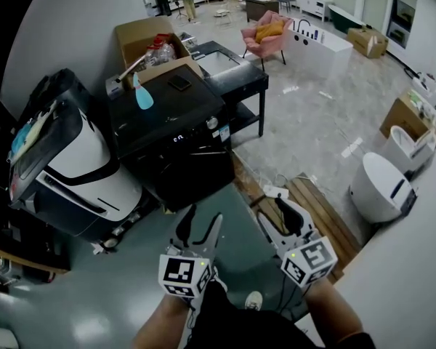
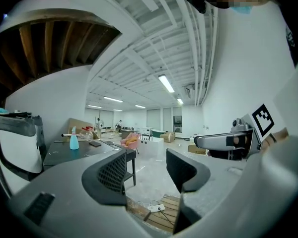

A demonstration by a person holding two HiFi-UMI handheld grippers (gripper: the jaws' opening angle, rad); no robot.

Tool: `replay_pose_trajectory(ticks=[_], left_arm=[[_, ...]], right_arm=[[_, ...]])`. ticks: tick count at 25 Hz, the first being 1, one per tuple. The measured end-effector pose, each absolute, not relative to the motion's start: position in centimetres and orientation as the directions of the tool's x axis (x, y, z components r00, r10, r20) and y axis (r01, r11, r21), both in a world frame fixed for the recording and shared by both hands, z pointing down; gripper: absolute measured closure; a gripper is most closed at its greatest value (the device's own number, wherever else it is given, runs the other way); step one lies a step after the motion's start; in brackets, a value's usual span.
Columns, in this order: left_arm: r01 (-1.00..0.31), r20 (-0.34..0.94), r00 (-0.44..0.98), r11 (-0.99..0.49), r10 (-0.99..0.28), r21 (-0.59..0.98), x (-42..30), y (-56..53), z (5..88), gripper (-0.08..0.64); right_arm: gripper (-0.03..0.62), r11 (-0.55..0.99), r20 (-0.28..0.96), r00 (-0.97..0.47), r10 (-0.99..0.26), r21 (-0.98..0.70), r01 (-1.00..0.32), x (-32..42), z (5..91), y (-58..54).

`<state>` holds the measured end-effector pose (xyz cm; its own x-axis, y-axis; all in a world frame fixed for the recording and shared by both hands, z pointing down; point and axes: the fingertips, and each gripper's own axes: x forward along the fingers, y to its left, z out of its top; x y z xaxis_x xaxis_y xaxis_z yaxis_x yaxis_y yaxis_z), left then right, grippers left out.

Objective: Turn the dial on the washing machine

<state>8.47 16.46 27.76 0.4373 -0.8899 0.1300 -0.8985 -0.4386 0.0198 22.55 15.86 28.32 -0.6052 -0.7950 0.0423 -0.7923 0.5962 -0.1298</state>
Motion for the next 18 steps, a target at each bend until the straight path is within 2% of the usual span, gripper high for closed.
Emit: replay_pose_trajectory(ticks=[8,18], left_arm=[[-0.9,0.147,0.434,-0.436,-0.889,0.022,2.6,9.8,29.7,0.265],[-0.9,0.177,0.431,-0.435,-0.885,0.022,-5.0,0.8,31.0,0.23]], right_arm=[[0.304,0.588,0.063,-0.598,-0.799,-0.122,-0.799,16.9,29.7,8.8],[0.278,0.587,0.082,-0.597,-0.798,-0.116,-0.801,9.4,30.9,-1.1]])
